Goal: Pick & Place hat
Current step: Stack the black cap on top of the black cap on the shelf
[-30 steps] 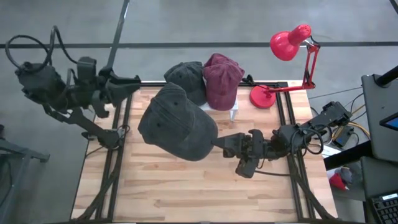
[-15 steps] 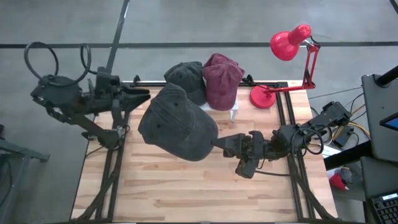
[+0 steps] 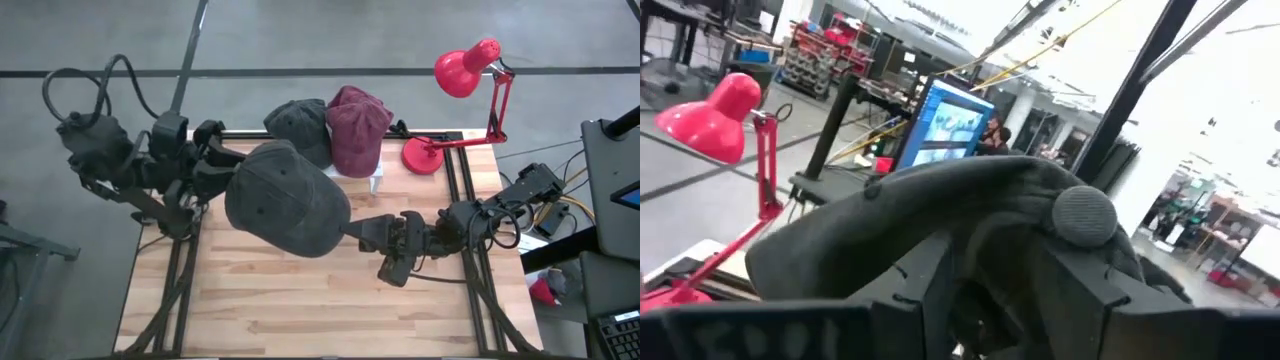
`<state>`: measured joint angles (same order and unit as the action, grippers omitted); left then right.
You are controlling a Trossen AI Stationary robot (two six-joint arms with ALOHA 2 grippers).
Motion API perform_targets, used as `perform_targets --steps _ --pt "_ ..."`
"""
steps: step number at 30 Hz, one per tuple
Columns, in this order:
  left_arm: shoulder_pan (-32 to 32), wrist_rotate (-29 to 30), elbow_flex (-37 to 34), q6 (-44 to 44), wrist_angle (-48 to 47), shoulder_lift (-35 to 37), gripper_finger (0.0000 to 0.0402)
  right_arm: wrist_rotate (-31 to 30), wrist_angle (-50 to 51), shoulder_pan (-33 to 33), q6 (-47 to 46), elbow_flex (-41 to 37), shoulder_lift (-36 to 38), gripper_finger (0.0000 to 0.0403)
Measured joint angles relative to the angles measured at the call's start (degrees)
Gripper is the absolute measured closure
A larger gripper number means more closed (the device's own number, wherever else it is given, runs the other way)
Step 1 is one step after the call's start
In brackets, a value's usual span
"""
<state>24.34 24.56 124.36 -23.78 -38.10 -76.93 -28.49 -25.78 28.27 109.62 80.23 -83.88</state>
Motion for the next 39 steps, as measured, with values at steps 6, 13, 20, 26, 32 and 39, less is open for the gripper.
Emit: perform_targets --steps 6,13,20,26,32,39 --pt "0.01 -0.04 0.03 2.31 -0.22 1.11 0.0268 0.0 0.02 0.0 -0.02 0.0 0.0 0.039" --pt "0.0 0.12 0.11 1.25 -0.27 1.42 0.0268 -0.19 0.18 -0.02 0.04 0.0 0.0 0.039" --pt "0.02 5.11 0.11 1.16 -4.24 1.72 0.0268 -0.22 0.37 -0.02 0.04 0.0 0.0 0.039" --pt "0.02 5.27 0.11 1.23 -4.43 2.19 0.0254 -0.2 0.35 -0.02 0.28 0.0 0.0 0.039" --pt "0.02 4.98 0.11 1.26 -6.17 3.08 0.0216 -0.18 0.36 0.0 0.28 0.0 0.0 0.039" --pt "0.02 6.6 0.2 1.85 -8.23 5.74 0.0198 -0.18 0.37 -0.02 0.5 0.0 -0.02 0.039"
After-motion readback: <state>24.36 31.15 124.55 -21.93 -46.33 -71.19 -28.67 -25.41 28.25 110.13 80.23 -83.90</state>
